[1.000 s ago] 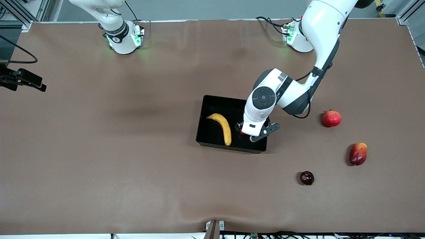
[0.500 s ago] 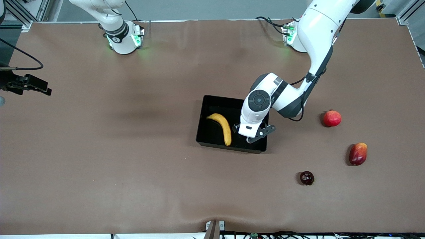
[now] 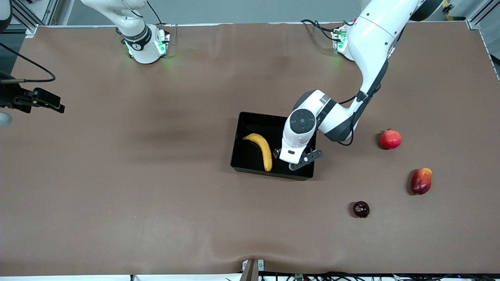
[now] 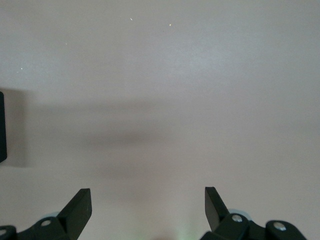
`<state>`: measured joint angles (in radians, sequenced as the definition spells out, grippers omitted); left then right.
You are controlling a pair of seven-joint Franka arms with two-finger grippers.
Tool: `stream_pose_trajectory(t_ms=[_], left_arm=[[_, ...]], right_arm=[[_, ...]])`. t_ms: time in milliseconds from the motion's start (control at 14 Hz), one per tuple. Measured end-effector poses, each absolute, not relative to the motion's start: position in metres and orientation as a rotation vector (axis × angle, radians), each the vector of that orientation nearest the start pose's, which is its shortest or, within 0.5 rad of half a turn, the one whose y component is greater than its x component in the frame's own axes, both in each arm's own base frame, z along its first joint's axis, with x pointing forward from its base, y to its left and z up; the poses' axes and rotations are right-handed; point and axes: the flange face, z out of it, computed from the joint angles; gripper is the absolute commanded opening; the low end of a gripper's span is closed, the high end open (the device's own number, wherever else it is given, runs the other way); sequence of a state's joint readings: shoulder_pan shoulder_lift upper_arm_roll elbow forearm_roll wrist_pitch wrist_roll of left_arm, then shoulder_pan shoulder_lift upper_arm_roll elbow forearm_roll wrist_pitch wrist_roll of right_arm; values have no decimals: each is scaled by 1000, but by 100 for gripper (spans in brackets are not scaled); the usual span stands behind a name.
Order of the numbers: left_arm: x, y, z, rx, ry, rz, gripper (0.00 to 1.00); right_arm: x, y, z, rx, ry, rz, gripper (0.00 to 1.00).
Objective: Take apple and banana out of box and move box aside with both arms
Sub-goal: 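Lower the left gripper and close it around the red apple, then lift the red apple out of the tray toward the mango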
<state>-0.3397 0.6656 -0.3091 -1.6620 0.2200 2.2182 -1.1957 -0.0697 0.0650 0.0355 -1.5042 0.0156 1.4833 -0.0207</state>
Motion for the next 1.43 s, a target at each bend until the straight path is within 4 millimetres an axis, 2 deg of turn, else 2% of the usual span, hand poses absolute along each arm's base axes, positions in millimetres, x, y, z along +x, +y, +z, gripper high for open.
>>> stream_pose_trajectory(t_ms=[214,286,429,500,643,857,1000,1286,1429], left_arm=[[554,-384,215,-3003,-724,92,100],[554,-384,214,-3002,-724,94,89],[554,-384,213,-3002,-724,95,56],[554,-384,214,-3002,-724,94,32],[554,-384,215,-3001,-724,94,1],[554,-383,221,-2984,-720,101,0],[556,-380,240,-2963,-717,94,0],[563,-368,311,-2968,-686,16,0],[571,-348,347,-2974,-641,-18,0]], right_arm=[[568,-6,606,-3118,-14,147,100],[571,-3,602,-3118,-21,153,100],[577,-1,594,-3116,-23,167,100],[580,0,591,-3115,-15,174,100],[585,4,586,-3112,7,183,100],[592,12,581,-3111,30,191,100],[596,16,576,-3105,55,201,100],[604,24,566,-3071,109,225,100],[609,34,558,-3070,113,242,100]])
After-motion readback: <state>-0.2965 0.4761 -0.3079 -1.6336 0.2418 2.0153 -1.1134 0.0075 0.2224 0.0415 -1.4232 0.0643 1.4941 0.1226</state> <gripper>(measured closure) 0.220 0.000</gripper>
